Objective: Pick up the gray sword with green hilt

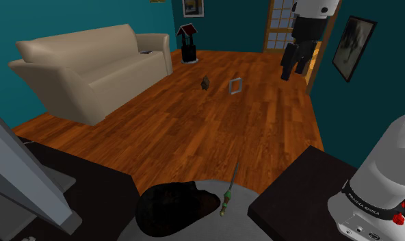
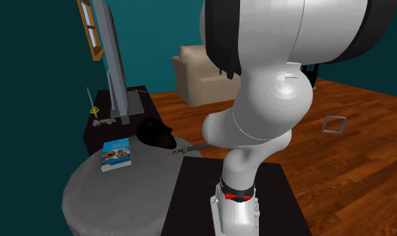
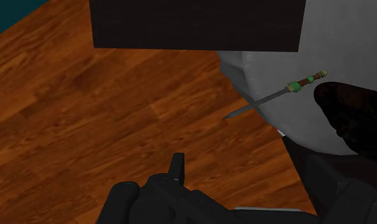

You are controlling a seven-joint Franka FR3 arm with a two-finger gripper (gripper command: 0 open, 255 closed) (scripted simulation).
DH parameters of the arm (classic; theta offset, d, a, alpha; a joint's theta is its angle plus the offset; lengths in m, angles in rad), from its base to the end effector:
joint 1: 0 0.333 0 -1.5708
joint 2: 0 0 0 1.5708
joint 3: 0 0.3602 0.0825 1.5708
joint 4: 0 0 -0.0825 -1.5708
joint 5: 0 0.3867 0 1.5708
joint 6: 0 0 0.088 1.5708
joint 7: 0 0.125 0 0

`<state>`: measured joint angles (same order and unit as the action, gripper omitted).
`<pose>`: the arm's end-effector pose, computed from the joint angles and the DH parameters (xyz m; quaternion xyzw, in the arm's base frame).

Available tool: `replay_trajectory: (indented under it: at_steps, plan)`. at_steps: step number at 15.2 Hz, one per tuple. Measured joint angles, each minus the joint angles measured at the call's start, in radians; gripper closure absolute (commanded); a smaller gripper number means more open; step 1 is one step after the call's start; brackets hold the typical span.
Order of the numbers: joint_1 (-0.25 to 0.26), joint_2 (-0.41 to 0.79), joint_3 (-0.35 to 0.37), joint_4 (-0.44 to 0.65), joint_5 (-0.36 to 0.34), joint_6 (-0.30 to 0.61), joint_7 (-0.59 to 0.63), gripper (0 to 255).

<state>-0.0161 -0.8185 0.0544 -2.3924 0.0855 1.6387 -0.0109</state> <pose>0.2759 0.0266 0.6012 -0.9991 -0.0151 -0.0319 0.0230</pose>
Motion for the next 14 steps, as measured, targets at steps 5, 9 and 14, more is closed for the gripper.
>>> replay_trajectory:
  at_steps: [5,9,14]
  plan:
    - [-0.012,-0.032,0.053,-0.109,0.038,0.081,0.101,0]
    - [-0.024,-0.044,0.126,-0.222,0.093,0.189,0.235,0]
    - [-0.025,-0.012,0.241,-0.358,0.18,0.365,0.409,0]
